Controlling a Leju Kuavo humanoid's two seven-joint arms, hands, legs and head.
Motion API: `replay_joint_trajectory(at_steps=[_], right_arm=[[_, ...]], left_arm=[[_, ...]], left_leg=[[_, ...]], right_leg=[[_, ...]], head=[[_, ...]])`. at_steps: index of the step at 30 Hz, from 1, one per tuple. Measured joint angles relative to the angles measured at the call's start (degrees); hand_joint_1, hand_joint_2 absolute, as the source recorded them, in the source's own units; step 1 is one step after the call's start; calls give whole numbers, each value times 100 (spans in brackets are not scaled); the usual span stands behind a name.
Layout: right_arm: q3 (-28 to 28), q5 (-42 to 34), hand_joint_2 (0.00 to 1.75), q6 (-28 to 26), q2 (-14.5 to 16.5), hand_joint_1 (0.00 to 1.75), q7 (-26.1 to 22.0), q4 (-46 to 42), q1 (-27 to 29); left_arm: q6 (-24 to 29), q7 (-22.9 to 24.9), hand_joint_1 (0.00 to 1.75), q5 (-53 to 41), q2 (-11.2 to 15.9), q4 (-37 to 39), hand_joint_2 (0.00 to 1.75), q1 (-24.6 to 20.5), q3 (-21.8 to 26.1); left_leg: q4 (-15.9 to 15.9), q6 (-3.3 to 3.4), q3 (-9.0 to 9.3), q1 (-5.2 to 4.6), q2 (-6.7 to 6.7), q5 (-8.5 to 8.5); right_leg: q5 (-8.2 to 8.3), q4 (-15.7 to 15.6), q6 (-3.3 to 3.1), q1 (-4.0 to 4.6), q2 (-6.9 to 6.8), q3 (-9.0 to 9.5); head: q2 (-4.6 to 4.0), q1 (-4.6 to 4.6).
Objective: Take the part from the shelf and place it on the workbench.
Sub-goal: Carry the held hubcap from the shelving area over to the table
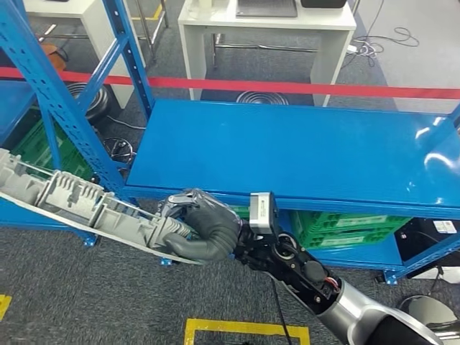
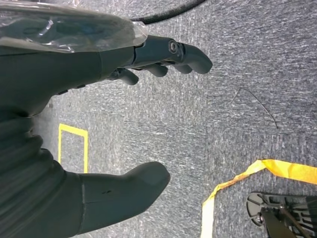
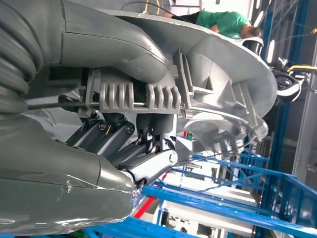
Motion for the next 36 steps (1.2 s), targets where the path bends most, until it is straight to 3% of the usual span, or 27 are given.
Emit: replay_joint_trajectory(at_steps=[1,2,4,6,8,11,13,15,16,17,18,21,23,26,27,28,30,31,32,33,34,36], right_arm=[[3,-6,175,15,0,175,-7,12,6],[6,-11,175,29,0,175,-16,26,8],[8,-13,175,44,0,175,-38,51,2],[9,-14,175,59,2,175,-63,75,-8],[12,-21,175,85,7,175,-84,98,-15],[16,-44,175,107,23,175,-90,116,-43],[17,-50,175,110,40,175,-90,121,-76],[18,-52,175,113,47,175,-90,129,-91],[19,-53,175,115,48,175,-89,136,-92],[19,-54,175,118,48,175,-88,144,-93],[19,-54,175,122,48,175,-86,152,-97],[19,-55,175,135,57,175,-81,160,-124],[20,-55,175,147,63,175,-81,162,-137],[22,-55,175,158,73,175,-80,164,-144],[22,-55,175,160,76,175,-80,164,-149],[22,-55,175,160,78,175,-79,164,-153],[22,-55,175,161,77,175,-79,173,-157],[22,-55,175,162,76,175,-79,181,-156],[23,-55,175,162,76,175,-79,191,-155],[24,-55,175,162,76,175,-78,199,-155],[24,-55,175,162,76,175,-76,205,-156],[22,-55,175,160,77,175,-73,209,-164]], left_arm=[[1,-10,0,1,-2,0,175,9,0],[1,-20,0,1,-5,0,175,19,0],[3,-29,0,2,-10,0,175,31,0],[9,-30,0,3,14,0,175,30,1],[15,-30,0,4,38,0,175,34,4],[17,-30,0,7,41,0,175,56,17],[17,-30,0,8,40,0,175,54,25],[17,-31,0,8,39,0,175,52,30],[17,-32,0,9,38,0,175,57,31],[17,-32,0,11,37,0,175,63,32],[17,-32,0,13,35,0,175,70,33],[17,-38,0,14,43,0,175,72,37],[17,-41,0,14,55,0,175,60,37],[17,-41,0,14,54,0,175,64,38],[17,-41,0,14,51,0,175,67,39],[17,-41,0,14,48,0,175,68,39],[17,-40,0,14,41,0,175,69,39],[17,-40,0,14,38,0,175,70,39],[17,-40,0,14,36,0,175,71,40],[17,-41,0,14,31,0,175,73,40],[17,-41,0,14,23,0,175,75,41],[17,-43,0,14,8,0,175,74,43]], left_leg=[[7,-12,0,13,-13,-7],[22,-34,1,31,-33,-19],[94,-109,-2,80,-90,-64],[212,-213,-41,91,-154,-126],[276,-299,-95,88,-199,-140],[374,-370,-160,127,-162,-188],[914,-383,-416,125,-50,-470],[1821,-380,-879,110,0,-852],[2161,-370,-1064,106,1,-952],[2293,-350,-1152,101,2,-949],[2159,-316,-1108,90,4,-828],[880,-152,-495,-7,121,-256],[438,-97,-292,-74,187,-127],[359,-73,-273,-74,103,-95],[327,-52,-252,-58,80,-80],[297,-31,-231,-40,60,-66],[289,-9,-218,-34,20,-65],[290,-6,-216,-34,-7,-67],[292,-6,-214,-33,-40,-69],[297,-9,-212,-31,-75,-71],[306,-17,-208,-26,-114,-77],[343,-56,-204,-26,-188,-100]], right_leg=[[-60,243,22,-19,-1,-113],[0,252,45,-42,-1,-114],[372,-389,104,-100,13,215],[610,-1081,137,-149,106,565],[617,-1242,73,-142,164,623],[635,-1212,-76,-115,106,592],[640,-1220,-149,-98,53,592],[628,-1220,-191,-58,-10,590],[621,-1219,-205,-37,-42,592],[614,-1219,-216,-17,-69,596],[609,-1219,-223,0,-91,602],[593,-1218,-218,45,-139,621],[577,-1219,-187,64,-168,622],[541,-1215,-105,60,-196,636],[462,-1115,-80,57,-171,602],[317,-885,-59,55,-131,508],[-74,-106,-34,46,-63,152],[-216,275,-22,43,-51,-34],[-254,489,-11,39,-47,-149],[-172,470,-5,31,-45,-155],[12,203,-3,21,-39,-37],[419,-666,-4,-2,41,379]], head=[[0,18],[0,29],[0,51],[0,97],[0,91],[0,-11],[0,-86],[0,-130],[0,-140],[0,-144],[0,-149],[0,-151],[0,-142],[0,-131],[0,-123],[0,-104],[0,-56],[0,-30],[0,-10],[0,7],[0,26],[0,63]])
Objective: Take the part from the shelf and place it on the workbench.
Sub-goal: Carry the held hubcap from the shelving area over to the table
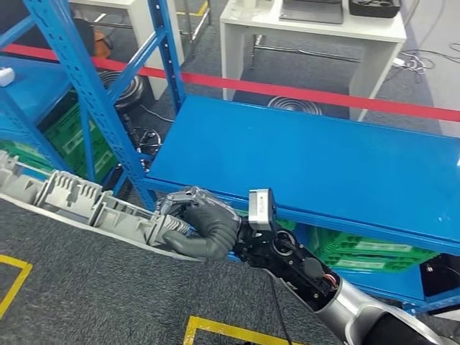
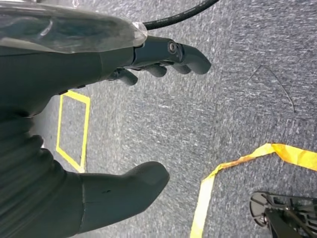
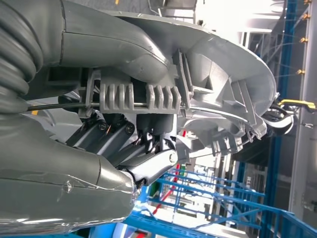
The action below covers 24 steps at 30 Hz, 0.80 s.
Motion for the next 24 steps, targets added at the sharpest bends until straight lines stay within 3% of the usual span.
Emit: replay_joint_trajectory(at_steps=[2,4,6,8,10,11,12,13,15,17,19,21,22,24], right_arm=[[-2,0,175,-7,1,175,7,1,-8],[-2,0,175,-19,2,175,22,2,-11],[0,0,175,-25,6,175,43,2,-17],[1,0,175,-23,13,175,61,2,-21],[2,0,175,-10,15,175,66,6,-19],[2,-1,175,2,15,175,66,10,-18],[3,-2,175,15,15,175,66,16,-19],[3,-6,175,32,16,175,65,22,-21],[3,-15,175,63,27,175,63,31,-32],[4,-22,175,86,43,175,60,34,-53],[9,-28,175,104,60,175,58,40,-76],[17,-31,175,118,74,175,57,50,-97],[21,-33,175,124,78,175,55,55,-108],[29,-48,175,146,80,175,46,68,-123]], left_arm=[[0,-3,0,-1,-4,0,175,-3,3],[0,-5,0,-2,-4,0,175,-1,6],[0,-5,0,-2,-9,0,175,3,13],[0,-5,0,0,-10,0,175,-7,25],[0,-12,0,5,-10,0,175,-11,37],[0,-18,0,9,-13,1,175,-5,42],[1,-26,0,14,-16,1,175,3,47],[4,-33,0,19,-20,1,175,11,57],[14,-40,0,28,-15,1,175,17,84],[28,-40,0,33,-7,0,175,11,104],[44,-40,0,37,-2,0,175,11,119],[55,-39,0,43,-3,1,175,17,131],[57,-37,0,46,-5,1,175,19,133],[60,-22,0,57,-11,1,175,20,138]], left_leg=[[37,-56,-18,-11,-59,-14],[33,-115,-35,-4,-96,-2],[134,-174,-83,14,-39,-68],[671,-229,-334,24,89,-363],[1501,-268,-750,30,164,-718],[1769,-275,-892,31,176,-788],[1812,-271,-926,31,183,-748],[1596,-255,-828,30,191,-601],[732,-188,-402,9,280,-223],[130,-123,-103,-37,364,-31],[28,-80,-67,-71,325,-12],[-25,-28,-41,-44,254,16],[-52,-1,-23,-27,229,31],[-73,31,-4,-14,181,40]], right_leg=[[160,-505,-40,-8,82,237],[166,-550,-115,13,74,244],[191,-571,-188,9,22,249],[204,-588,-239,-6,-37,254],[196,-588,-261,5,-95,250],[192,-588,-266,11,-125,250],[189,-588,-267,15,-153,251],[185,-588,-264,19,-179,256],[173,-588,-249,31,-225,271],[154,-585,-213,53,-257,280],[138,-600,-160,60,-292,294],[77,-560,-100,51,-280,298],[-29,-414,-77,50,-239,244],[-406,288,-50,44,-132,-66]], head=[[0,5],[0,-26],[0,-60],[0,-118],[0,-167],[0,-175],[0,-180],[0,-183],[0,-188],[0,-186],[0,-180],[0,-167],[0,-153],[0,-104]])
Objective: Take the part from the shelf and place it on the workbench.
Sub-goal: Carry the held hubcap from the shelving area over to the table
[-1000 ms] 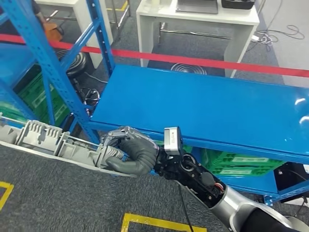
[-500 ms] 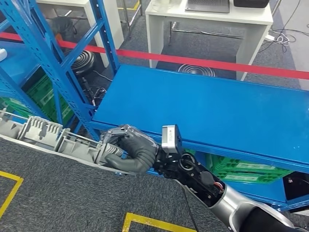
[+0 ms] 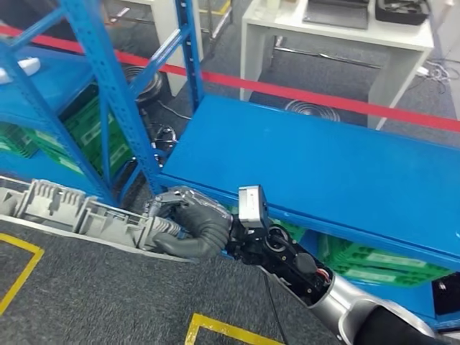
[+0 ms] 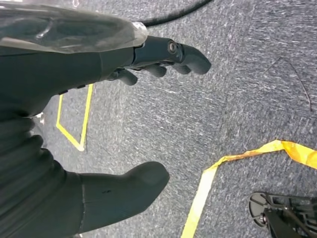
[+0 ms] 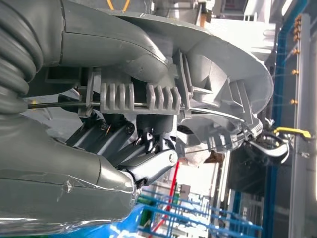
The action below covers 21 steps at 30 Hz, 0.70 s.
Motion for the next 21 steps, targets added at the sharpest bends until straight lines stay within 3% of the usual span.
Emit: replay_joint_trajectory(at_steps=[2,3,4,7,9,11,13,14,16,18,19,21], right_arm=[[14,-28,175,37,0,175,-11,26,-2],[20,-40,175,59,1,175,-16,45,-2],[24,-49,175,76,4,175,-20,62,-4],[31,-53,175,108,31,175,-27,108,-26],[37,-53,175,119,51,175,-34,129,-43],[46,-53,175,127,78,175,-39,150,-59],[55,-54,175,135,111,175,-39,175,-87],[56,-54,175,139,125,175,-39,184,-101],[58,-54,175,144,139,175,-40,202,-111],[60,-54,175,147,142,175,-41,230,-112],[61,-53,175,148,145,175,-41,246,-113],[61,-53,175,146,162,175,-41,268,-117]], left_arm=[[7,21,0,21,-4,-1,175,1,14],[19,32,0,36,-8,-1,175,3,28],[32,41,0,49,-12,-1,175,4,46],[66,61,0,75,-30,-1,175,5,92],[77,64,0,80,-31,-1,175,6,113],[86,74,0,83,-30,1,175,19,132],[93,85,0,89,-36,3,175,28,141],[98,89,0,92,-36,3,175,25,142],[106,94,0,93,-36,4,175,15,144],[109,98,0,95,-39,4,175,17,150],[109,99,0,95,-41,4,175,19,155],[109,102,0,95,-38,4,175,20,169]], left_leg=[[2,11,4,0,-59,-3],[4,11,8,1,-99,-5],[7,7,15,5,-141,-8],[42,-37,36,5,-261,-35],[66,-89,15,-5,-317,-41],[67,-150,-7,7,-350,-33],[230,-213,-80,21,-238,-137],[486,-243,-198,22,-150,-277],[1303,-297,-598,27,-18,-650],[1848,-318,-890,36,3,-801],[1777,-312,-867,40,8,-712],[1007,-270,-474,35,76,-339]], right_leg=[[-289,769,15,-3,39,-379],[-264,874,18,-6,44,-445],[-130,741,16,-8,47,-398],[470,-482,-12,-22,172,164],[586,-869,-49,-18,249,334],[603,-894,-113,-4,210,335],[630,-921,-182,-11,154,347],[638,-934,-208,-20,120,352],[634,-937,-234,-14,51,350],[626,-937,-242,-8,-24,347],[623,-936,-243,-6,-56,349],[613,-936,-233,-3,-109,366]], head=[[0,47],[0,63],[0,80],[0,132],[0,118],[0,82],[0,45],[0,15],[0,-51],[0,-71],[0,-76],[0,-81]])
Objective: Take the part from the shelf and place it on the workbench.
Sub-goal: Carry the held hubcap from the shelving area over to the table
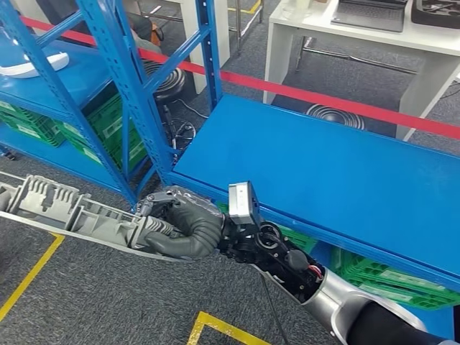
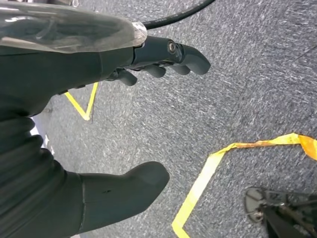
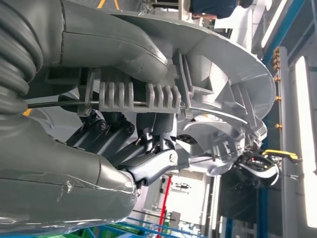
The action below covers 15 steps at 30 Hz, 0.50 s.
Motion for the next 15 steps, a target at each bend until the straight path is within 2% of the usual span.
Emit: replay_joint_trajectory(at_steps=[2,3,5,7,8,9,11,12,13,14,15], right_arm=[[1,0,175,0,21,175,0,7,-11],[2,0,175,2,31,175,-1,8,-20],[5,0,175,4,43,175,-4,9,-34],[6,1,175,4,52,175,-7,9,-35],[6,1,175,4,54,175,-7,9,-35],[7,2,175,4,55,175,-8,11,-30],[7,5,175,4,54,175,-9,22,-9],[7,8,175,1,54,175,-8,30,7],[7,12,175,-4,54,175,-7,37,21],[6,18,175,-12,54,175,-5,40,29],[4,25,175,-22,54,175,-2,40,32]], left_arm=[[1,1,0,1,9,0,175,-11,14],[2,1,0,1,13,0,175,-18,21],[5,1,0,0,19,0,175,-24,39],[8,1,0,-1,22,0,175,-20,58],[9,1,0,-1,21,0,175,-18,63],[10,1,0,-3,19,0,175,-17,65],[11,4,0,-10,17,0,175,-17,67],[11,7,0,-16,16,0,175,-16,67],[10,9,0,-23,15,0,175,-15,67],[10,11,0,-31,13,0,175,-15,67],[9,11,0,-38,9,0,175,-14,67]], left_leg=[[-749,67,389,-41,106,249],[-913,99,470,-63,134,284],[-962,159,472,-83,73,291],[-1006,216,497,-58,18,316],[-1030,248,511,-43,-5,331],[-1042,268,521,-34,-26,337],[-1041,292,522,-38,-83,335],[-1038,294,523,-39,-121,333],[-1034,293,526,-38,-163,331],[-1029,288,534,-38,-209,328],[-1021,278,544,-36,-253,321]], right_leg=[[-20,1,34,19,-37,16],[-30,1,60,27,-52,22],[-43,-15,121,31,-87,39],[-137,89,181,20,-41,15],[-277,306,203,18,15,-74],[-469,653,216,11,82,-227],[-843,1496,228,12,148,-628],[-897,1747,232,10,156,-758],[-833,1769,231,7,159,-783],[-658,1537,224,3,165,-684],[-419,1111,211,-1,196,-487]], head=[[0,2],[0,4],[0,9],[0,18],[0,34],[0,58],[0,105],[0,122],[0,138],[0,156],[0,174]])
